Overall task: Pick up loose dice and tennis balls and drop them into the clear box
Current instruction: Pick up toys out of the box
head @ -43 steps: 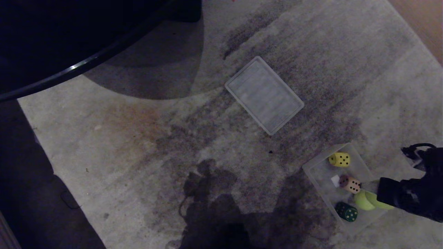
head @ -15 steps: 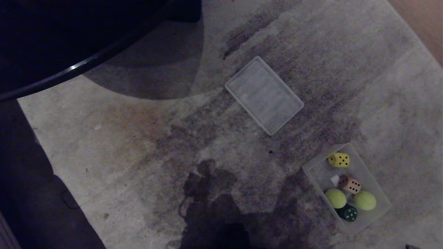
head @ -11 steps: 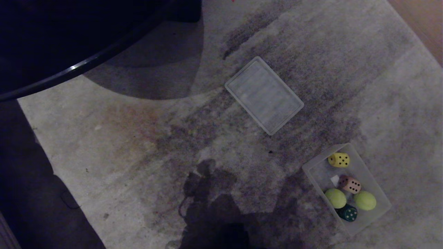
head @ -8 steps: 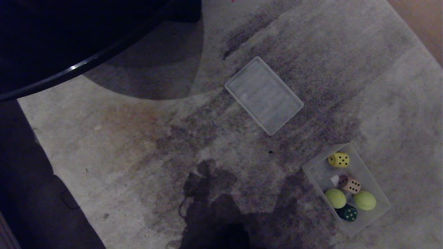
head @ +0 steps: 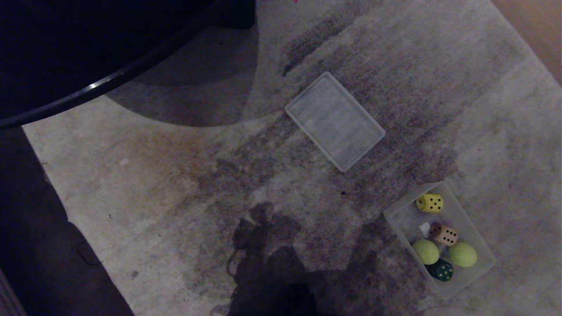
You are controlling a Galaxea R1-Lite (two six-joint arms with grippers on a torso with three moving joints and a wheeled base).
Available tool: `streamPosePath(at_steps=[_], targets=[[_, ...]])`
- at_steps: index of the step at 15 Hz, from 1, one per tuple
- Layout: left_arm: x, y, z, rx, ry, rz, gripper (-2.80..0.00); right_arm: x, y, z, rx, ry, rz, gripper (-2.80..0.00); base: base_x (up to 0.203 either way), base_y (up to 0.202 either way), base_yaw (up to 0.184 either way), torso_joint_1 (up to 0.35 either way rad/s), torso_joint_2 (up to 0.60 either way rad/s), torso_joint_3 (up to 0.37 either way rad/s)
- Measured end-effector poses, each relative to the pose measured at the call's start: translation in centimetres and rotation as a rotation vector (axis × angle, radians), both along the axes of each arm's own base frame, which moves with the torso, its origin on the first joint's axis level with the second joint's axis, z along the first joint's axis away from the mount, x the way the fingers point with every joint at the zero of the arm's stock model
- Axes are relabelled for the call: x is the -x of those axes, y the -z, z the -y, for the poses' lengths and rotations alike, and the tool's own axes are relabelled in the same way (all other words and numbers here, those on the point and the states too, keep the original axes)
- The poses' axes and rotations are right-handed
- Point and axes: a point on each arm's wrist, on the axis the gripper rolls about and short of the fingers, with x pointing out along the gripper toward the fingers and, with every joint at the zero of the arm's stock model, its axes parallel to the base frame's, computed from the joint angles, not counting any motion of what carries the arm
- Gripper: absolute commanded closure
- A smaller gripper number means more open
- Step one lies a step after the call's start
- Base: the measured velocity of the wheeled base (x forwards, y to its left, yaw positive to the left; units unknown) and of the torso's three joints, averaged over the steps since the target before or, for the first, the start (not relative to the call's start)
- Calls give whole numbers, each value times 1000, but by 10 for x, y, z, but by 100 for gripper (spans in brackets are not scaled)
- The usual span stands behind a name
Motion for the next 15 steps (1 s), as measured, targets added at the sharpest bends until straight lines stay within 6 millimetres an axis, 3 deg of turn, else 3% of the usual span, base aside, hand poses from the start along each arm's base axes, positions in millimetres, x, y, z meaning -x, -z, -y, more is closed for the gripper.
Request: streamPosePath(at_steps=[11,15], targets=[[0,0,0,30,-11,3,0,1,0,0,0,0,13,0,0,0,0,0,0,3],[0,0,0,35,-12,3,0,1,0,0,0,0,13,0,0,0,0,3,2,146]])
